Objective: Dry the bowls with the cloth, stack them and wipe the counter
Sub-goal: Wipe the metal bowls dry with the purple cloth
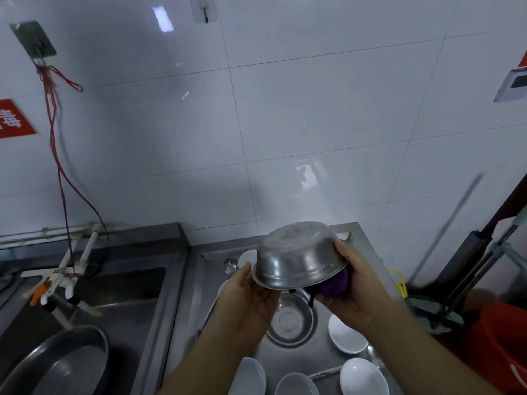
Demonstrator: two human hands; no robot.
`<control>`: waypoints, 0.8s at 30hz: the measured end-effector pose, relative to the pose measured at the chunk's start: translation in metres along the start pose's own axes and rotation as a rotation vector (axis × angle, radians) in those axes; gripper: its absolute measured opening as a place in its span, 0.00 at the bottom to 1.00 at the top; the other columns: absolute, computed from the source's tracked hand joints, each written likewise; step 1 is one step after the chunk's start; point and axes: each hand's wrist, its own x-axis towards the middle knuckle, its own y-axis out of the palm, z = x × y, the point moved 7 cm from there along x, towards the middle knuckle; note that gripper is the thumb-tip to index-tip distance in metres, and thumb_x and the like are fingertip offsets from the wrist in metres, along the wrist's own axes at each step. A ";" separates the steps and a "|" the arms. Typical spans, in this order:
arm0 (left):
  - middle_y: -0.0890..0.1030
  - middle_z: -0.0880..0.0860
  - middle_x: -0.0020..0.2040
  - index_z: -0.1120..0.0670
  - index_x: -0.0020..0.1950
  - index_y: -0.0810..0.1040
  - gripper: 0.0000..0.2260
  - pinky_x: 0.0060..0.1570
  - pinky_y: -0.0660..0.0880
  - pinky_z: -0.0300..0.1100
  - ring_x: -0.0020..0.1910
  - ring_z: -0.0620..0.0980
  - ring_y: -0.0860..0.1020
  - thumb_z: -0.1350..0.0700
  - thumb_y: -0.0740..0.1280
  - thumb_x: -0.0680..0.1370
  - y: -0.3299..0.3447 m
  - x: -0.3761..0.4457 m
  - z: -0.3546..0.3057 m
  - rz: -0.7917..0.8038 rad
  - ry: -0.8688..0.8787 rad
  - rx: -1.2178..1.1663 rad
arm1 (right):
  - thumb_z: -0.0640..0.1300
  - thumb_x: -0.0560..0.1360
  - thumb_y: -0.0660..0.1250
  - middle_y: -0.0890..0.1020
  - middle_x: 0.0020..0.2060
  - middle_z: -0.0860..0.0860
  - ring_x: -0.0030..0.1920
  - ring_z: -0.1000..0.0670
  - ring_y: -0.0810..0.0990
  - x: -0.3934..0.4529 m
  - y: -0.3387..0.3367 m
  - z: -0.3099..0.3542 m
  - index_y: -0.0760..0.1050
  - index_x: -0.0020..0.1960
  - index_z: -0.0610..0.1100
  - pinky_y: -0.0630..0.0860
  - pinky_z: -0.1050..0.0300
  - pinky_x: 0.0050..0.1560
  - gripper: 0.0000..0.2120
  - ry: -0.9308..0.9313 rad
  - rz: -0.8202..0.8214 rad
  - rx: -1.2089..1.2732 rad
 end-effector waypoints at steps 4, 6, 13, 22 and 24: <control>0.87 0.62 0.55 0.66 0.60 0.85 0.17 0.42 0.85 0.45 0.48 0.55 0.88 0.57 0.65 0.79 0.012 0.002 -0.009 0.047 0.051 -0.041 | 0.61 0.66 0.83 0.82 0.66 0.39 0.64 0.36 0.83 -0.005 -0.009 -0.012 0.82 0.67 0.45 0.81 0.39 0.58 0.35 0.094 -0.001 -0.055; 0.87 0.62 0.55 0.65 0.64 0.83 0.17 0.41 0.85 0.46 0.48 0.56 0.88 0.57 0.61 0.84 0.012 0.004 -0.015 0.054 0.064 -0.043 | 0.64 0.67 0.79 0.84 0.64 0.39 0.63 0.35 0.83 -0.006 -0.021 -0.019 0.84 0.65 0.47 0.81 0.36 0.58 0.32 0.130 -0.065 -0.041; 0.87 0.63 0.53 0.61 0.60 0.85 0.18 0.39 0.84 0.50 0.46 0.58 0.88 0.52 0.67 0.77 0.013 -0.001 -0.043 0.085 0.148 0.066 | 0.54 0.81 0.68 0.86 0.50 0.40 0.51 0.38 0.85 0.005 -0.066 -0.025 0.81 0.61 0.41 0.83 0.39 0.51 0.17 0.085 -0.444 -0.093; 0.86 0.65 0.56 0.59 0.63 0.84 0.22 0.54 0.83 0.59 0.56 0.65 0.86 0.42 0.64 0.84 0.026 -0.013 -0.038 0.023 0.165 0.430 | 0.43 0.83 0.66 0.70 0.36 0.40 0.36 0.41 0.70 -0.013 0.029 0.044 0.71 0.52 0.38 0.70 0.51 0.38 0.08 -0.562 -0.058 -0.389; 0.87 0.64 0.54 0.60 0.61 0.83 0.21 0.57 0.82 0.60 0.54 0.63 0.86 0.44 0.62 0.85 0.034 -0.016 -0.032 0.022 0.191 0.498 | 0.50 0.81 0.67 0.77 0.37 0.51 0.37 0.48 0.78 -0.026 0.056 0.039 0.76 0.52 0.45 0.76 0.58 0.37 0.07 -0.682 0.033 -0.663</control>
